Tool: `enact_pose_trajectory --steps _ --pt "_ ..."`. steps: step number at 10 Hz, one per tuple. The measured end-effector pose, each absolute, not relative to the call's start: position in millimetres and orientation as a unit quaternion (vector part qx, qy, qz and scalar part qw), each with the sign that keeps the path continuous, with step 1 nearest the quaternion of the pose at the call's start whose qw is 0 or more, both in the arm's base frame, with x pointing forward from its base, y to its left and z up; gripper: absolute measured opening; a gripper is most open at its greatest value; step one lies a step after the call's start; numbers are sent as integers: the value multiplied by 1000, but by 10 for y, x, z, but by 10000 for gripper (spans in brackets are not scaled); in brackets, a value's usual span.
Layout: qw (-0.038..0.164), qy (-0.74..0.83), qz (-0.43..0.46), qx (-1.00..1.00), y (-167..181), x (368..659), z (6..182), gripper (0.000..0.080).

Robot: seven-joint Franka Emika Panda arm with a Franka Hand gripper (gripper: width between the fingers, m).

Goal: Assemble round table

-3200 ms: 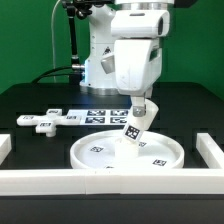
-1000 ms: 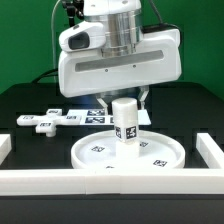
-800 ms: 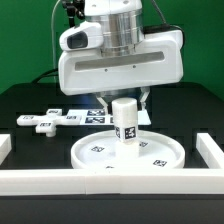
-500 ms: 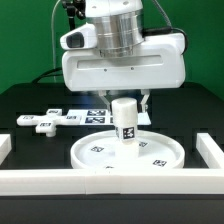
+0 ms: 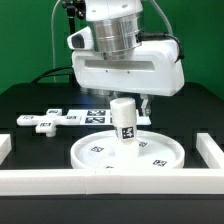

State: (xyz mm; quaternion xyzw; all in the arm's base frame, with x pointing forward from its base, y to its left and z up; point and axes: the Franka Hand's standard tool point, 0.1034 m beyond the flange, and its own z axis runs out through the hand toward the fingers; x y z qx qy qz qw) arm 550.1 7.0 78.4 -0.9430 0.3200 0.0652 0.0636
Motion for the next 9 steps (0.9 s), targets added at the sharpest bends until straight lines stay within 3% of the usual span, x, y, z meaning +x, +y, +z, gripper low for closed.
enact_pose_trajectory --steps 3,6,9 --pt "62 226 54 -971 100 5521 818 645" --pt "68 118 47 -990 91 5519 813 648" --pt "60 -64 24 -996 28 5568 834 649"
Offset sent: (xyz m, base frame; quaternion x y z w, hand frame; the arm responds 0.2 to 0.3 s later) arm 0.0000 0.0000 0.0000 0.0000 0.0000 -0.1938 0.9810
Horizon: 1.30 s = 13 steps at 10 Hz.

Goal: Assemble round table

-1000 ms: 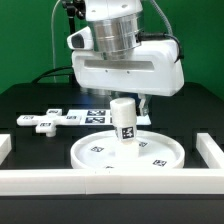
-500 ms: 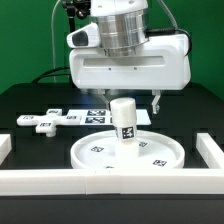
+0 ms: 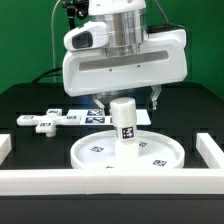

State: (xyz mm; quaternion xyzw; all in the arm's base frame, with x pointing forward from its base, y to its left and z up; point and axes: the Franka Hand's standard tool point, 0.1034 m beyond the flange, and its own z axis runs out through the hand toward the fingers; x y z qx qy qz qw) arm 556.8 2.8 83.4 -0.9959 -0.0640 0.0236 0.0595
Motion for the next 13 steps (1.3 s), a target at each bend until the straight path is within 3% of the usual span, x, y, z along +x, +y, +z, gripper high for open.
enact_pose_trajectory --steps 7,13 --pt "56 -340 5 -939 -27 5586 835 649" --pt "20 -617 8 -787 -28 5638 824 649"
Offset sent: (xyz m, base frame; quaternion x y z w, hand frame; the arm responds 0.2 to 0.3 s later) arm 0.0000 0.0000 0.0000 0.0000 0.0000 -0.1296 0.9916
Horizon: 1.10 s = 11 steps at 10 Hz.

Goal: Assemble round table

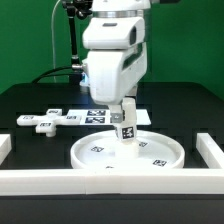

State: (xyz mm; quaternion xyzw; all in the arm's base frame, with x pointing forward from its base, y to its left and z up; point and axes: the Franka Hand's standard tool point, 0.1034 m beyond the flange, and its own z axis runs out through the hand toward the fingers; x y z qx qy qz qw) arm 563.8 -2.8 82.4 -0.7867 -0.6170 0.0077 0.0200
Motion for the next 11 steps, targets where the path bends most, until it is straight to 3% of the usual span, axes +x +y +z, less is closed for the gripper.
enact_pose_trajectory --steps 10,11 --pt "8 -768 19 -640 -41 5639 820 649" --pt "8 -767 19 -641 -41 5636 815 529"
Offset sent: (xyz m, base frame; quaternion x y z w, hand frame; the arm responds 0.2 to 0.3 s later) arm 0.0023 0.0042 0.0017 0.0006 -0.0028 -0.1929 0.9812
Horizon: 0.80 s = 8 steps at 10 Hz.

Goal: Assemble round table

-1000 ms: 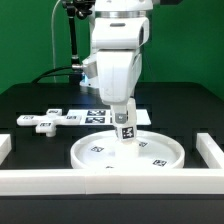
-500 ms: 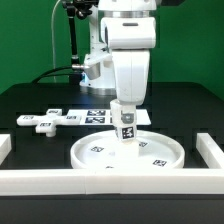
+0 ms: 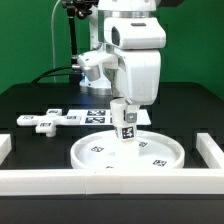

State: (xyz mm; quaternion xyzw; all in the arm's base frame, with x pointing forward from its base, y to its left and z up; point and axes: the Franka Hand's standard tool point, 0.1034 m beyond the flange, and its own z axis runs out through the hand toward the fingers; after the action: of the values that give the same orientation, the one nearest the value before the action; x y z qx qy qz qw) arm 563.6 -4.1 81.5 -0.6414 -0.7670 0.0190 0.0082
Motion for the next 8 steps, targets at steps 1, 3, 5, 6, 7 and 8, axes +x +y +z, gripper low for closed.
enact_pose_trajectory --steps 1,3,5,6,7,8 --pt "8 -766 19 -642 -49 5637 815 404" --pt "8 -765 19 -644 -51 5636 814 407" --pt "8 -756 19 -654 -53 5636 814 407" --pt "8 -741 19 -671 -51 5635 814 407" --pt "10 -667 20 -745 -32 5624 810 407" --pt "11 -612 24 -791 -25 5615 803 407"
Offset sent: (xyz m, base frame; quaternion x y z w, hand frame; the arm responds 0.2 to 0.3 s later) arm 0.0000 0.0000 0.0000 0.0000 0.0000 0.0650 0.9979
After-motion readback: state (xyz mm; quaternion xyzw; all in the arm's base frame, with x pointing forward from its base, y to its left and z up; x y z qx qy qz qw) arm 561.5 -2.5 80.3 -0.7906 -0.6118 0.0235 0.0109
